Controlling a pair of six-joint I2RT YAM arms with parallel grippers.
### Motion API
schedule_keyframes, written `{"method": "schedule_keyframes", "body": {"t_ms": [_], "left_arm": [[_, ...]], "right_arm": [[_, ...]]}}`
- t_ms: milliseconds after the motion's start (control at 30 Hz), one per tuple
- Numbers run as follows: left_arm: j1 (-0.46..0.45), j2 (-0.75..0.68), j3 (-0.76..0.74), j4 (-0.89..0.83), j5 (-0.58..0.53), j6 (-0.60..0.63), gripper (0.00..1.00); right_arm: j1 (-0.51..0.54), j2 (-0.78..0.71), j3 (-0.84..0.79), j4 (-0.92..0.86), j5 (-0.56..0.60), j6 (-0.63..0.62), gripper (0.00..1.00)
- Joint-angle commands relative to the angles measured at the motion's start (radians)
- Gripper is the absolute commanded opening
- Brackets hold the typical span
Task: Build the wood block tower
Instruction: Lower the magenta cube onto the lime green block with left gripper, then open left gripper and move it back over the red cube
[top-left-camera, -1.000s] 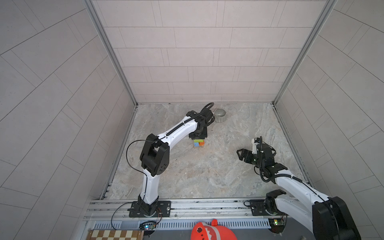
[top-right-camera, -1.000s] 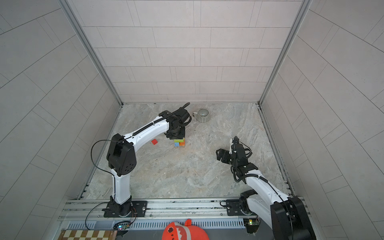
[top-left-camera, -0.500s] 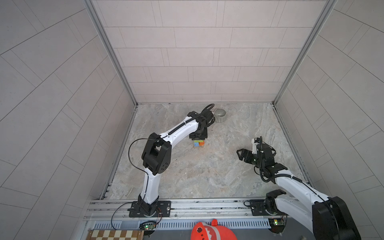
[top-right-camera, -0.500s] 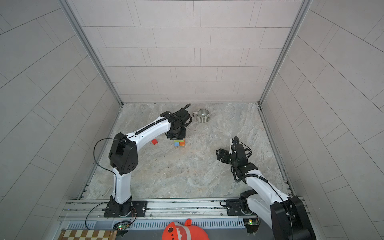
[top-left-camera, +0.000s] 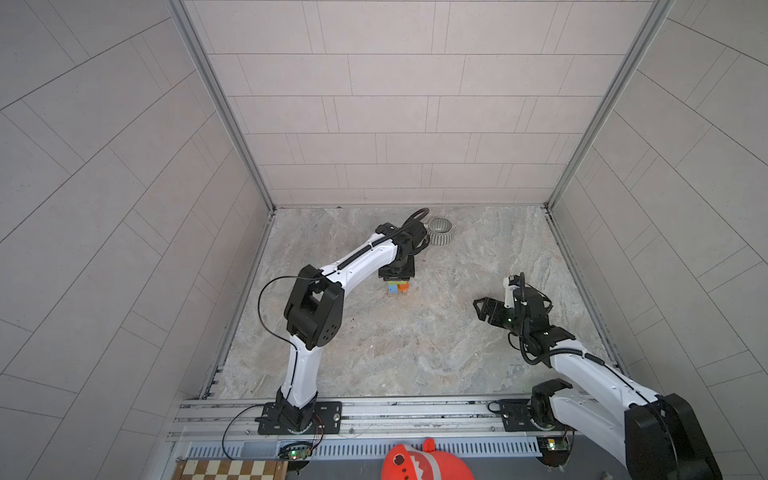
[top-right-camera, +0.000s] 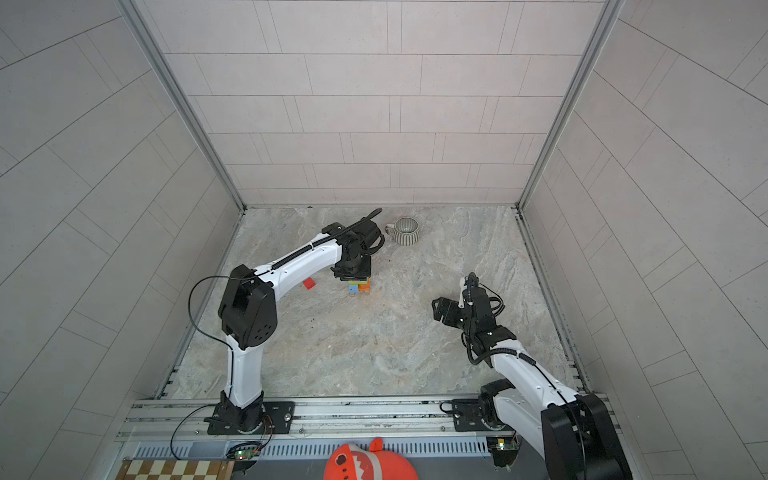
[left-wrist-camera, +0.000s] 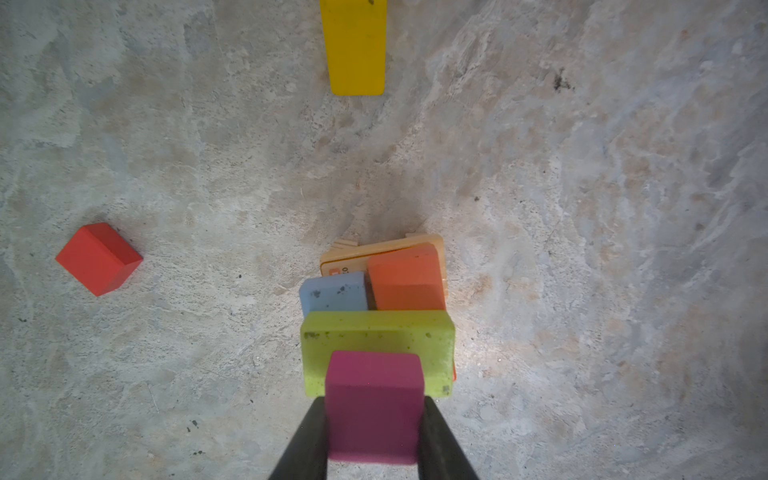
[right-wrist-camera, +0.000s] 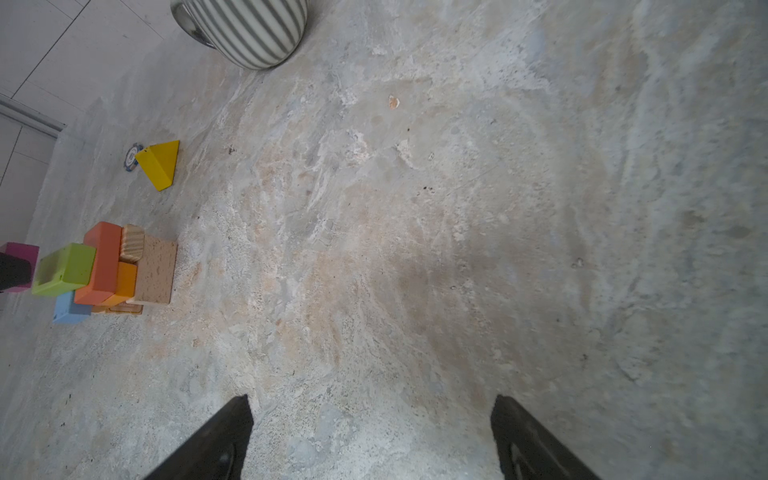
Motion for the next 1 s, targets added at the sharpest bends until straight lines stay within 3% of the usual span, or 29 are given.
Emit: {"method": "schedule_keyframes", "body": {"t_ms": [0,267,600,767,967], "left_arm": [[0.003,0.014,-0.011,-0.006,-0.017,0.0,0.35],[0.005,0.02,-0.005,-0.005,-0.014,0.004,0.42],[0.006,0.004,0.019,-0.019,-0.015,0.007,0.58],[0.024,-0.045,0.051,-0.055,-0.037,0.023,0.85],[0.131,-0.165,-0.022,-0.024,0.007,0.038,0.95]], "right_arm": [[-0.003,-0.018,-0.018,-0.006,0.011,0.009,0.91],[-0.004,-0.02,-0.017,-0.007,0.011,0.009,0.91],[-0.004,-0.017,-0.017,-0.004,0.007,0.007,0.91],[-0.004,-0.007,-0.017,0.002,0.006,0.009,0.91],[-0.003,0.0,-0.009,-0.008,0.003,0.003,0.91]]}}
